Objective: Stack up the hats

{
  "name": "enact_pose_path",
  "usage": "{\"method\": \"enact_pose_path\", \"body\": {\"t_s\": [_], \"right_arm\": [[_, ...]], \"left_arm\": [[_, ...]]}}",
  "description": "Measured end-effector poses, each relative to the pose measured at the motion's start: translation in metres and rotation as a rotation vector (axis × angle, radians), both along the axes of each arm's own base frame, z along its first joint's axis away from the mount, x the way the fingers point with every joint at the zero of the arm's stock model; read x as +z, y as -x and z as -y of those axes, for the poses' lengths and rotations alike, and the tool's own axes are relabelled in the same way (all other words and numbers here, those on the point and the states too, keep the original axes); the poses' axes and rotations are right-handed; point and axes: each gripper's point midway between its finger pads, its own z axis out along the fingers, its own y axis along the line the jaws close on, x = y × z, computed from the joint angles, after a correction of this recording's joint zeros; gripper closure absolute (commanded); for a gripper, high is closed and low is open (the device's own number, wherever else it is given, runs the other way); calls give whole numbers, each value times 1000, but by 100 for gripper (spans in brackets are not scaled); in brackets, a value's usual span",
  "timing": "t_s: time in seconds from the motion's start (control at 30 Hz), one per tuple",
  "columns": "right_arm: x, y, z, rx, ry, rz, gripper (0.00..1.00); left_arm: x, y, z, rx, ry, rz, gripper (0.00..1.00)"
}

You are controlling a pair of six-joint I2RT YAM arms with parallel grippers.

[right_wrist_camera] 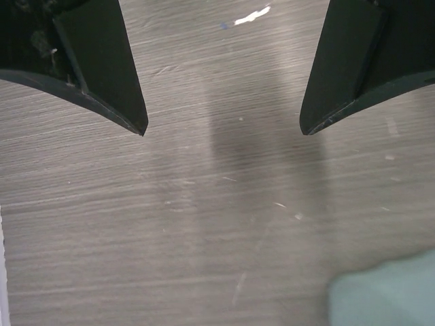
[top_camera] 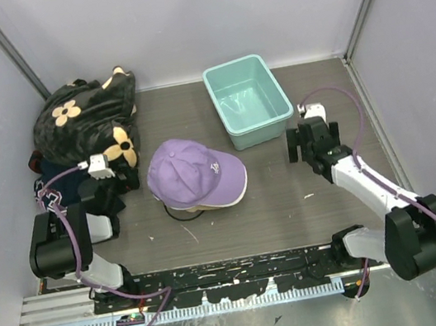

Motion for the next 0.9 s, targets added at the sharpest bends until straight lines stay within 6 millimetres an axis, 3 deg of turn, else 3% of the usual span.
{"method": "enact_pose_path", "body": {"t_s": [0.1,0.33,0.5,0.63,0.73,0.9], "right_arm": [[-37,6,15,13,57,5,0],[-76,-3,26,18,45,178,0],[-77,-20,27,15,27,297,0],[-72,-27,39,-20,13,423,0],[-83,-29,40,-8,3,395,0],[-70,-38,37,14,-19,449,0]], "left_arm": [[18,-18,2,-19,-19,40,2],[8,-14,4,-29,-28,-8,2],[4,-12,5,-34,-32,-27,2],[2,-11,6,-37,-35,-31,2],[2,-11,6,-39,-38,-31,2],[2,-11,6,-39,-40,-31,2]]}}
